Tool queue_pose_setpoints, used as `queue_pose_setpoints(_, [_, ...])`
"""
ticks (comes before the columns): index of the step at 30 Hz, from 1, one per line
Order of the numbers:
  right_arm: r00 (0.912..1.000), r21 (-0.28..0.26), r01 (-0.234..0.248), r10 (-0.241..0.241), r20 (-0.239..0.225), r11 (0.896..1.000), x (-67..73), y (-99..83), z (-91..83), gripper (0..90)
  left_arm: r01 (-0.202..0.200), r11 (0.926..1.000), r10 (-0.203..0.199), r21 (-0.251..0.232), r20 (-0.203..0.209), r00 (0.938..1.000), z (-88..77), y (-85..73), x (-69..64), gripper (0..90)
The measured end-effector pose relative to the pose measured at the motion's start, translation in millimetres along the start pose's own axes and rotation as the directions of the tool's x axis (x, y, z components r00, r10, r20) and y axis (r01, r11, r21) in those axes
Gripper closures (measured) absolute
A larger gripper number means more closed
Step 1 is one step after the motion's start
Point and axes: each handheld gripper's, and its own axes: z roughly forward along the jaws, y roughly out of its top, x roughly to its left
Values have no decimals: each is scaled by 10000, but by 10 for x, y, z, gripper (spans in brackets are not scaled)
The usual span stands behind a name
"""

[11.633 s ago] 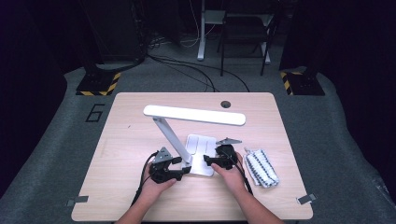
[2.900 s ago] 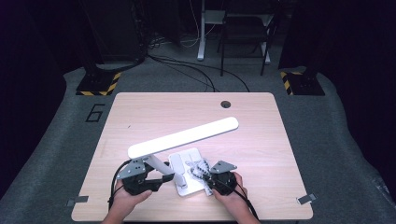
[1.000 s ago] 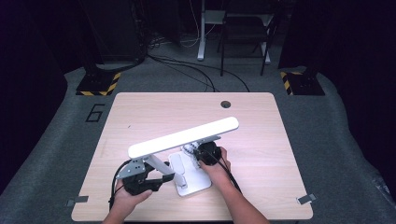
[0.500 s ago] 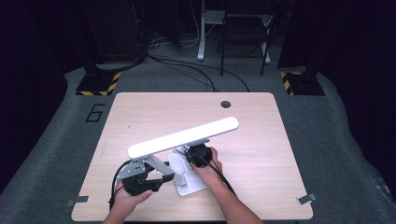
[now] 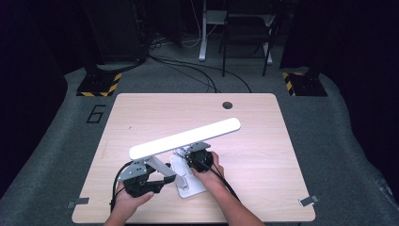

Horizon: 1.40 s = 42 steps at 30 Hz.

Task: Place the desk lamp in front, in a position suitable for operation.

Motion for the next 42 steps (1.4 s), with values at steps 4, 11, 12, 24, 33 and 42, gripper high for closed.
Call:
queue_pose_setpoints(4, [9999, 26, 103, -102, -118, 9999, 12, -41, -51, 690, -17, 10000, 17, -2, -3, 10000, -1, -1, 1, 522])
queue_pose_setpoints(11, [9994, 100, 131, -127, -315, 9999, 45, -119, -157, 690, 15, 10000, -15, 2, -15, 10000, 0, -1, -4, 522])
queue_pose_setpoints(12, [9994, 100, 131, -127, -315, 9999, 45, -119, -157, 690, 15, 10000, -15, 2, -15, 10000, 0, -1, -4, 522])
queue_pose_setpoints(24, [9969, -4, 595, -595, -517, 9982, 140, -352, -439, 690, 31, 10000, -31, -5, -60, 10000, 2, 0, -8, 522])
queue_pose_setpoints(33, [9961, -140, 532, -541, -703, 9985, 197, -502, -599, 693, 35, 10000, -35, 2, -72, 10000, 0, -2, -12, 522])
queue_pose_setpoints(42, [9928, -240, 716, -736, -949, 9971, 241, -685, -826, 694, 51, 10000, -51, -2, -77, 10000, 1, -1, -12, 522])
